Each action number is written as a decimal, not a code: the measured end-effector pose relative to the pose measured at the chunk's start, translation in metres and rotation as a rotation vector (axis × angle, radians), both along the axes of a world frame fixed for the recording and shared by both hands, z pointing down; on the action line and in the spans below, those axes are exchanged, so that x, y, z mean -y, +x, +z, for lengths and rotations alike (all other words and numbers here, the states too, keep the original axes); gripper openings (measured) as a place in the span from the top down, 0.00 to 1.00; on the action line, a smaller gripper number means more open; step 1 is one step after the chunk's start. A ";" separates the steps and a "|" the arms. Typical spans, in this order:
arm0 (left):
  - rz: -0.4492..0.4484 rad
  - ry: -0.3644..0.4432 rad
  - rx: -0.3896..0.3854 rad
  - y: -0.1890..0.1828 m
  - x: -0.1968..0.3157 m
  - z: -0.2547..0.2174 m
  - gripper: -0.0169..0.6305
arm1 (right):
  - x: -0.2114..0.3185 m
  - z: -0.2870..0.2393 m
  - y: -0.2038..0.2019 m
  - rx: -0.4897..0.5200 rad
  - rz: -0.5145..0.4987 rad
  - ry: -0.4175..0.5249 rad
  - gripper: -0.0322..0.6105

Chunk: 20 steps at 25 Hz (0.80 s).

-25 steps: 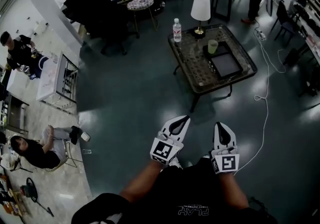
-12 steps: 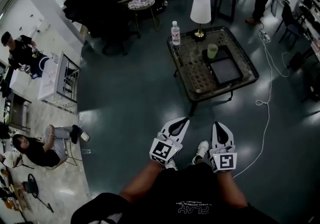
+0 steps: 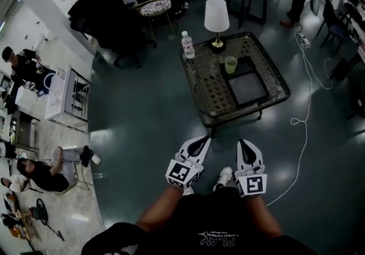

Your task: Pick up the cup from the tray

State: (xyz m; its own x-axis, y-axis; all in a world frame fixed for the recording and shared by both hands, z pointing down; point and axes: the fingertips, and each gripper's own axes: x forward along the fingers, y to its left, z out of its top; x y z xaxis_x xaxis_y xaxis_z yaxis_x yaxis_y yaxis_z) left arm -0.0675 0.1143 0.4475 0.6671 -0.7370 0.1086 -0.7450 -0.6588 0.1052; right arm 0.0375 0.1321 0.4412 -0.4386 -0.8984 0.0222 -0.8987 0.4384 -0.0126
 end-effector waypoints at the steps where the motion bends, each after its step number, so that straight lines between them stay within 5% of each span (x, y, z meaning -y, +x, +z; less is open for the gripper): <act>1: -0.011 -0.005 -0.008 0.006 0.006 -0.001 0.96 | 0.005 -0.002 0.005 0.006 -0.008 0.002 0.94; 20: -0.073 -0.014 -0.011 0.041 0.068 -0.005 0.96 | 0.061 -0.010 0.040 0.040 -0.059 0.046 0.93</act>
State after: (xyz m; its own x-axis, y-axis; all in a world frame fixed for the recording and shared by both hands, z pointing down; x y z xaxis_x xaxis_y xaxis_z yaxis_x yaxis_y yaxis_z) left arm -0.0266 0.0462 0.4423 0.6125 -0.7825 0.1120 -0.7899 -0.6008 0.1226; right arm 0.0772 0.0711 0.4310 -0.4906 -0.8706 -0.0375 -0.8704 0.4917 -0.0267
